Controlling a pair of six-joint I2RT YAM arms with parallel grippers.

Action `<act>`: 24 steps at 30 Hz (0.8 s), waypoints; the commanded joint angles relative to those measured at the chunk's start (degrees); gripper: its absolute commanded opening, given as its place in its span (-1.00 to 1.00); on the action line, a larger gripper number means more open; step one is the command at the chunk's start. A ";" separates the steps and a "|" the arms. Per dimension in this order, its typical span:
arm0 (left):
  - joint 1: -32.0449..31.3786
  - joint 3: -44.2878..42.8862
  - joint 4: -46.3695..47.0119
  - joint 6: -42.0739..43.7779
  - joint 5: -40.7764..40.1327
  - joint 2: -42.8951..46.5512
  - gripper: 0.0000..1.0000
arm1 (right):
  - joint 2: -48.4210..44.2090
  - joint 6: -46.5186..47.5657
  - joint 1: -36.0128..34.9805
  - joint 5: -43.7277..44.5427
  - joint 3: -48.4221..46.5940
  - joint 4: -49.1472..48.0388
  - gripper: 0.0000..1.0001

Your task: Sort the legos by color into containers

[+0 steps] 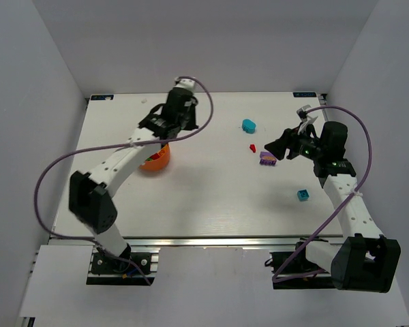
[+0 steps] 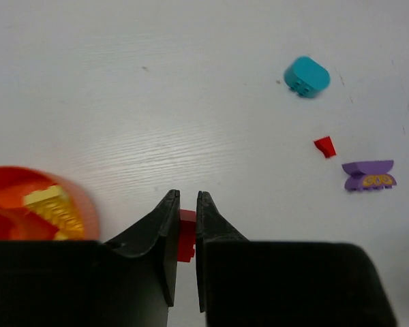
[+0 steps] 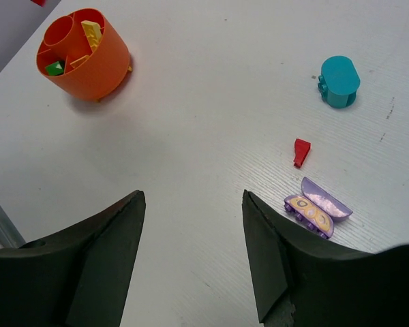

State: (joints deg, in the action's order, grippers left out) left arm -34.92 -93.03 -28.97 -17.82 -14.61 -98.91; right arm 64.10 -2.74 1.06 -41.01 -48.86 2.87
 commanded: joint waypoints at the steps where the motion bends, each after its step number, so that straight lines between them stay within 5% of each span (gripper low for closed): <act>1: 5.37 7.66 -0.47 0.42 -1.38 7.49 -0.81 | 0.32 0.72 -0.09 -2.93 0.43 -1.03 0.28; 6: 15.11 14.45 -0.38 1.12 -0.95 14.88 -0.81 | 1.12 1.07 -0.18 -3.37 0.43 -0.85 0.27; 13: 25.67 21.22 3.12 1.21 4.23 14.37 -0.82 | 1.56 1.42 -0.18 -3.90 0.61 -1.03 0.26; 24: 31.84 19.65 6.21 0.60 11.00 5.49 -0.79 | 2.00 1.78 -0.01 -4.25 0.87 -1.03 0.28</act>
State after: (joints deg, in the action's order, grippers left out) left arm -3.84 -71.05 -24.62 -17.04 -6.96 -92.95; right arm 65.95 -1.87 1.04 -43.97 -48.84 2.96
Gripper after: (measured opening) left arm 0.223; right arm 0.636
